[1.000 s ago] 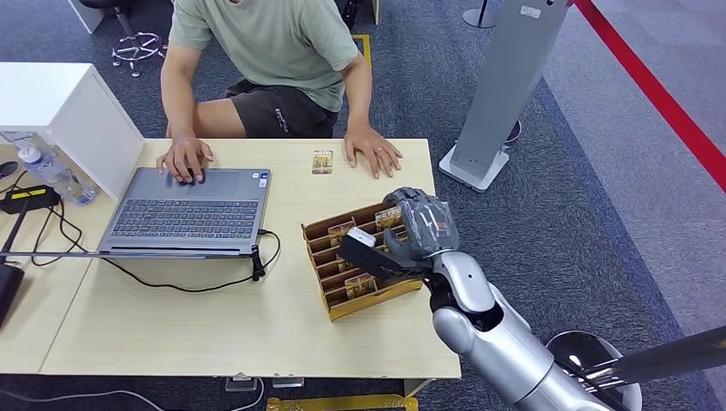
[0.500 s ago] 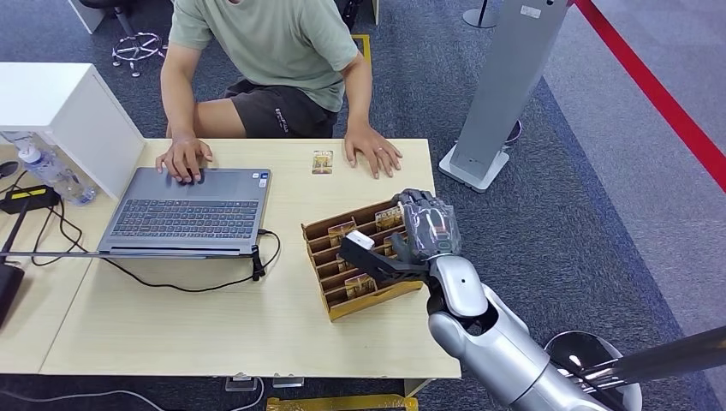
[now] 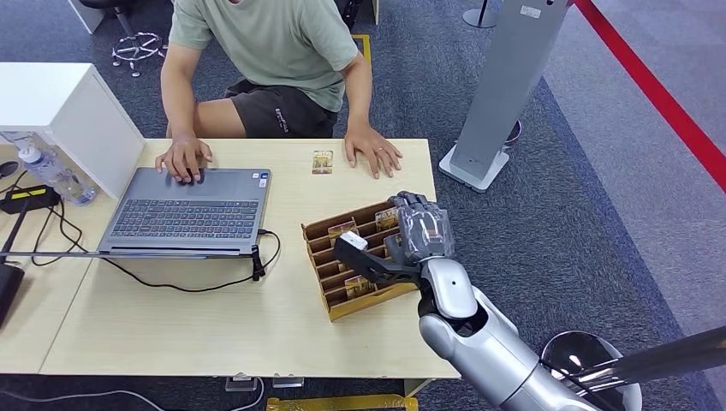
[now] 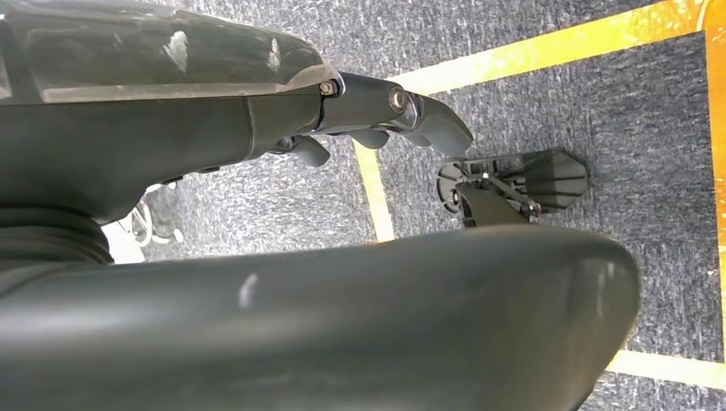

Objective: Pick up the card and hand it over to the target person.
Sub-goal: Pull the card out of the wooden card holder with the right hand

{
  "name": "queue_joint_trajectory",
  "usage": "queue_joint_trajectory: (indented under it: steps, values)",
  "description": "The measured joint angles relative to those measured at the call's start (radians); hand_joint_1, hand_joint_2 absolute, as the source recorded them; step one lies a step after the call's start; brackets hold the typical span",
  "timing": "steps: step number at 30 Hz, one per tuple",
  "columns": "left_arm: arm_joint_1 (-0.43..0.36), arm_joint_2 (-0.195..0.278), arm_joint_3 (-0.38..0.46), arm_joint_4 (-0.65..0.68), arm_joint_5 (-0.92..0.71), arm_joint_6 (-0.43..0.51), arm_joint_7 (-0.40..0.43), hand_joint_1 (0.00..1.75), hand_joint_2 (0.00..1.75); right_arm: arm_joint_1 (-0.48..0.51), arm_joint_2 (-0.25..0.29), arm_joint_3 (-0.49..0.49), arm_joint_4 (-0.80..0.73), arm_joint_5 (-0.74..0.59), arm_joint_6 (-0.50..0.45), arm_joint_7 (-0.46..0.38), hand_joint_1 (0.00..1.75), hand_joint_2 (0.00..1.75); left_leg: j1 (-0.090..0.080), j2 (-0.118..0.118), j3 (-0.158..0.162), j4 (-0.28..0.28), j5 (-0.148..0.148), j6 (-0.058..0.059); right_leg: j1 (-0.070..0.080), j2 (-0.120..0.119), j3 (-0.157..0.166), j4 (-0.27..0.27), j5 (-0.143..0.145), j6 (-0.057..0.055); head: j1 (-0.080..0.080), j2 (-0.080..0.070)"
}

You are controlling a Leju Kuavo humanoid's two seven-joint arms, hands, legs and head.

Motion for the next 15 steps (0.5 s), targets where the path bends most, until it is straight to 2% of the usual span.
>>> queue_joint_trajectory:
  steps: [5,15]
  values:
    - [0.0,-0.001,0.001,0.001,0.001,0.0,-0.001,0.0,0.0,0.002,-0.002,0.0,0.005,-0.01,-0.011,-0.003,0.76,1.75,0.0,0.0,0.001,-0.001,0.001,0.0,0.0,0.0,0.0,-0.001,0.001,0.0,0.0,0.0]
    - [-0.002,0.014,-0.018,-0.001,-0.019,0.005,0.011,0.0,0.0,0.037,-0.026,-0.025,-0.016,-0.024,-0.019,0.012,0.79,1.75,0.0,-0.002,0.0,0.0,0.0,0.0,0.0,-0.002,0.0,0.0,0.0,0.0,0.0,0.0]
